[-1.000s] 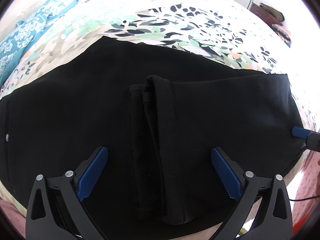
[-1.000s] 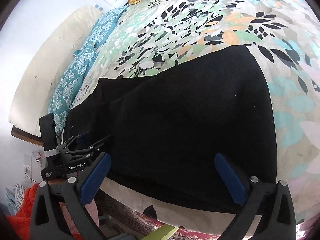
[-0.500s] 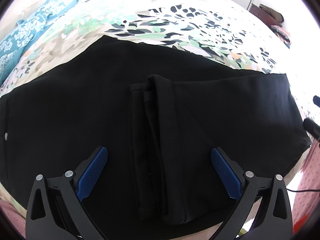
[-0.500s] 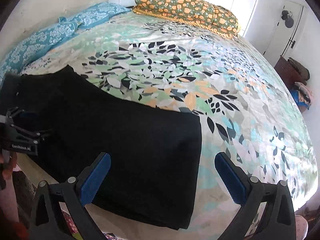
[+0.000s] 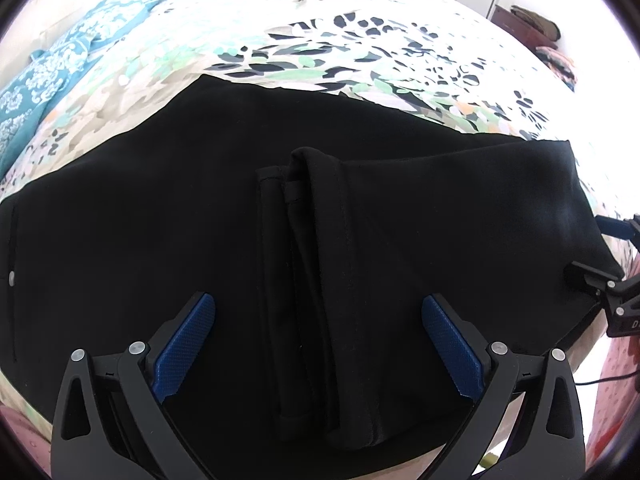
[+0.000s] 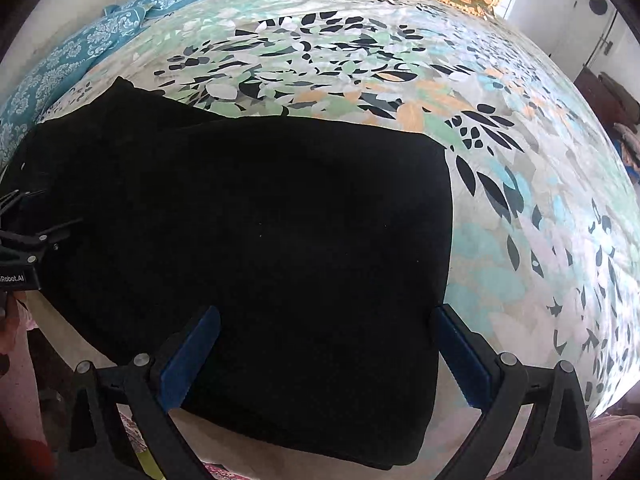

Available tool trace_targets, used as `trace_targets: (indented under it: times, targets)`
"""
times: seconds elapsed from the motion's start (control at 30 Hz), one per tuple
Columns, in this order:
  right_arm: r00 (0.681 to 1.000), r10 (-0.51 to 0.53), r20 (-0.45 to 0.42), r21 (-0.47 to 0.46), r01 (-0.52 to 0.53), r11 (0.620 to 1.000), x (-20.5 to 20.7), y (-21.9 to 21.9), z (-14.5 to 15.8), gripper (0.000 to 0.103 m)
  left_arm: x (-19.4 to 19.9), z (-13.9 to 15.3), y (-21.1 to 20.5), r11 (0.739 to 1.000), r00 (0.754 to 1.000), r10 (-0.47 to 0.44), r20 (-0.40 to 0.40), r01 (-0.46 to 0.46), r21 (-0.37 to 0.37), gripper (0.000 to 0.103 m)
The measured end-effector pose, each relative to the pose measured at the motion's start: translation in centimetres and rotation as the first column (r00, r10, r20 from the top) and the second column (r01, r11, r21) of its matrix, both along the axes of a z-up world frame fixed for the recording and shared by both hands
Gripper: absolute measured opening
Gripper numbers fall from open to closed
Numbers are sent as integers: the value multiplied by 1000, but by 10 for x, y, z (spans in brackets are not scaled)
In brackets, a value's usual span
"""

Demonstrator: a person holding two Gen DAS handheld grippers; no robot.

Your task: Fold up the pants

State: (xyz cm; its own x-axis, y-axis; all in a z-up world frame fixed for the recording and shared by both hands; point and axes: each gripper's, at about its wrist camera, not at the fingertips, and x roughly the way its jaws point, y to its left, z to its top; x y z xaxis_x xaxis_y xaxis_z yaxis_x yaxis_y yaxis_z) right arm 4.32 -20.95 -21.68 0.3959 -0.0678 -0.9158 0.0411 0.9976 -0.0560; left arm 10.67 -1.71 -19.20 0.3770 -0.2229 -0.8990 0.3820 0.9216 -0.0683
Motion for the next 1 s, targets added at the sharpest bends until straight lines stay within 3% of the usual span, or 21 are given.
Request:
trace_targets:
  times: [0.23, 0.37, 0.5, 0.6, 0.67, 0.73, 0.77, 0.83, 0.9, 1.0]
  targets:
    - [1000, -1, 5, 2, 1, 1000, -1, 0, -1, 103, 5, 7, 5, 1000, 1000, 7, -28, -7, -18, 102]
    - [1000, 0, 5, 1, 0, 1000, 0, 1, -1, 103, 6, 27, 28, 992, 996, 85, 6, -84, -89, 102]
    - [1000, 1, 6, 3, -1, 1000, 0, 1, -1, 103, 12, 52, 68, 965, 978, 204, 38, -194, -175, 102]
    - [1000, 2, 6, 10, -2, 1000, 1, 0, -1, 103, 27, 67, 116, 925, 949, 313, 24, -299, -233, 102]
    - [1000, 2, 3, 15, -2, 1000, 1, -1, -1, 103, 46, 75, 173, 847, 893, 446, -57, -441, -298, 102]
    - [1000, 2, 4, 16, -2, 1000, 2, -2, -1, 103, 62, 72, 227, 741, 824, 533, -192, -565, -363, 102]
    - [1000, 1, 6, 16, -1, 1000, 1, -2, -2, 103, 72, 66, 263, 664, 769, 567, -296, -639, -388, 102]
    - [1000, -1, 11, 16, 1, 1000, 1, -2, -2, 103, 85, 61, 303, 620, 723, 592, -356, -690, -373, 101]
    - [1000, -2, 10, 19, 2, 1000, 1, -2, -2, 103, 89, 60, 321, 647, 720, 612, -326, -693, -318, 101]
    - [1000, -4, 8, 21, 4, 1000, 1, -2, -2, 103, 105, 47, 327, 719, 748, 579, -326, -656, -228, 101]
